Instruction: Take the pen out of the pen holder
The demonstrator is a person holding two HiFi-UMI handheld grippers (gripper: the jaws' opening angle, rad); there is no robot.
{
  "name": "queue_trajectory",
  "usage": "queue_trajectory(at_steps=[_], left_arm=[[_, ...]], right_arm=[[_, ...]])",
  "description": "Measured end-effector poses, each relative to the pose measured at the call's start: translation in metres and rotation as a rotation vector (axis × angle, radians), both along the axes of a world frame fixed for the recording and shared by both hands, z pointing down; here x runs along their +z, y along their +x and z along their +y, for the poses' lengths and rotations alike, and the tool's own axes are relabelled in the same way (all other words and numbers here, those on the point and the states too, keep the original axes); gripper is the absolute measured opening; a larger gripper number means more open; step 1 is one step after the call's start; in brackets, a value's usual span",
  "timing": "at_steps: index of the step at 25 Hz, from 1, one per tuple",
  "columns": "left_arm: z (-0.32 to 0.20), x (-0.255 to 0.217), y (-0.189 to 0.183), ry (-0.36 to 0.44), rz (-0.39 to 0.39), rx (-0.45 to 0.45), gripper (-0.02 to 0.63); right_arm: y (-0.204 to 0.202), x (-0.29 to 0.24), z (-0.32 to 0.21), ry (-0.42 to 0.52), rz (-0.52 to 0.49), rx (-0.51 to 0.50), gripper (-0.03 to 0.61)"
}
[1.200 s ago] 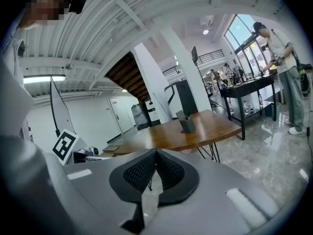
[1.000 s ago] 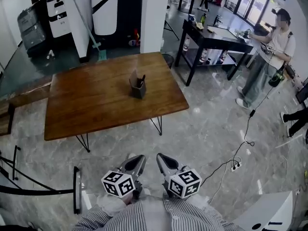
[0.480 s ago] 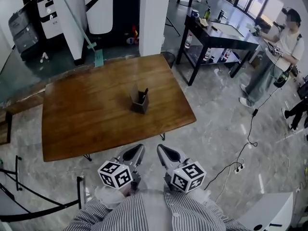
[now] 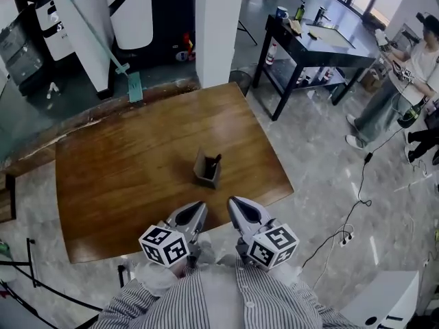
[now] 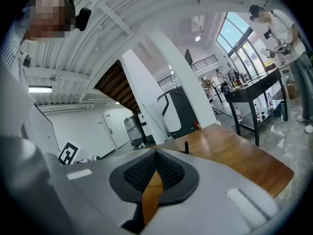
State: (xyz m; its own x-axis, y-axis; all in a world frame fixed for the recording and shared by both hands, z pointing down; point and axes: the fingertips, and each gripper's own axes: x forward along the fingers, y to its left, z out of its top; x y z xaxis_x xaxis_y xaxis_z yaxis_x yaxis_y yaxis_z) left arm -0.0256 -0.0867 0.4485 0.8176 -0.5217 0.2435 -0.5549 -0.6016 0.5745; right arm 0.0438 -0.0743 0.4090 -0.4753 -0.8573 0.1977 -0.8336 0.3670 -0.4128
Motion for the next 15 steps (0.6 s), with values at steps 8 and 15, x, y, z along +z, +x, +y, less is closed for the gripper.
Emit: queue_trajectory(at_steps=[8,15], left_arm=[[-0.019,0.023,0.006,-0.082,0.005,-0.002,0.008],[-0.027,0.024,0.013,-0.093,-0.014,-0.021,0.008]], right_arm=[[0.001,0.015,-0.019,-0.064,-0.043,-0.019,0.0],[-0.001,0.013,-0.034,-0.083,-0.014,-0.103,0.0]])
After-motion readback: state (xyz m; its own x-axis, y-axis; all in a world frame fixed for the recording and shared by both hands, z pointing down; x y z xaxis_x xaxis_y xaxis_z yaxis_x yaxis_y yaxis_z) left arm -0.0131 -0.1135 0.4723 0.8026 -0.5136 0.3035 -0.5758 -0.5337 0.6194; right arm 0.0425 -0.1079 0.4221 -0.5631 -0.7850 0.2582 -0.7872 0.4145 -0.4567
